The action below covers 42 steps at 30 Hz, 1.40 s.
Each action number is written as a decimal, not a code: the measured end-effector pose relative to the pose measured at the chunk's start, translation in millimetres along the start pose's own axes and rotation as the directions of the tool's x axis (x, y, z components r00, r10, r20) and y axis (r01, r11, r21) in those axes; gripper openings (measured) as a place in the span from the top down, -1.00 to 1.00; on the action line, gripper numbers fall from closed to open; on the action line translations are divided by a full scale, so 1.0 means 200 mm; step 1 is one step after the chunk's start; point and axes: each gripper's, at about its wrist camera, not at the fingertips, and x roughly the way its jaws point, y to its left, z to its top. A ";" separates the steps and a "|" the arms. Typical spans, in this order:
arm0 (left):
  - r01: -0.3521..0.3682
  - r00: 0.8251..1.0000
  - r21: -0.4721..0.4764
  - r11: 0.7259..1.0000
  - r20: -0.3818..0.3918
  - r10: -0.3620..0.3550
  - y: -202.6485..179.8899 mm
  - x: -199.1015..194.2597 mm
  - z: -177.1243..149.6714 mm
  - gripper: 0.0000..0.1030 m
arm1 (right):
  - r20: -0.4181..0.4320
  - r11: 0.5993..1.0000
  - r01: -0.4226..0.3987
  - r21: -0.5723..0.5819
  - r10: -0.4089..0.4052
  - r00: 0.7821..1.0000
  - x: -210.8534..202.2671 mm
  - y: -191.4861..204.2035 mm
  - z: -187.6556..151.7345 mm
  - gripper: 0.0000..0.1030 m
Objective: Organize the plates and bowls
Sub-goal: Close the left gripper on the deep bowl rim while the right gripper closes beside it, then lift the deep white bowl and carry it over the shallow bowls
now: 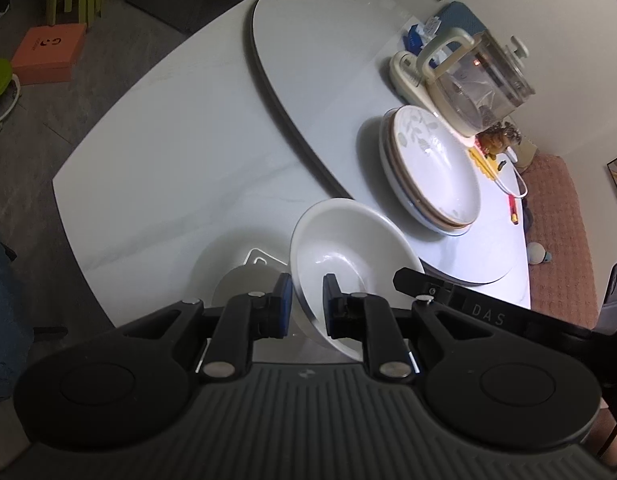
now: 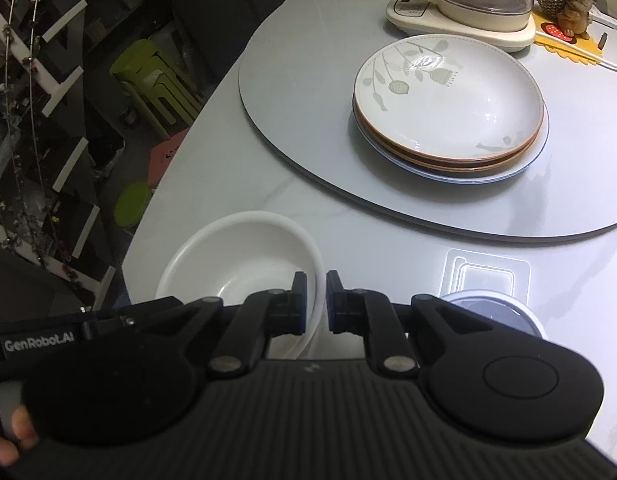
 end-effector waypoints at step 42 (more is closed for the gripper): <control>0.046 0.996 0.060 0.997 -0.082 -0.041 -0.65 -0.01 -0.19 0.61 | 0.028 0.996 0.070 0.050 -0.072 0.997 -0.48 -0.46 -0.03 0.76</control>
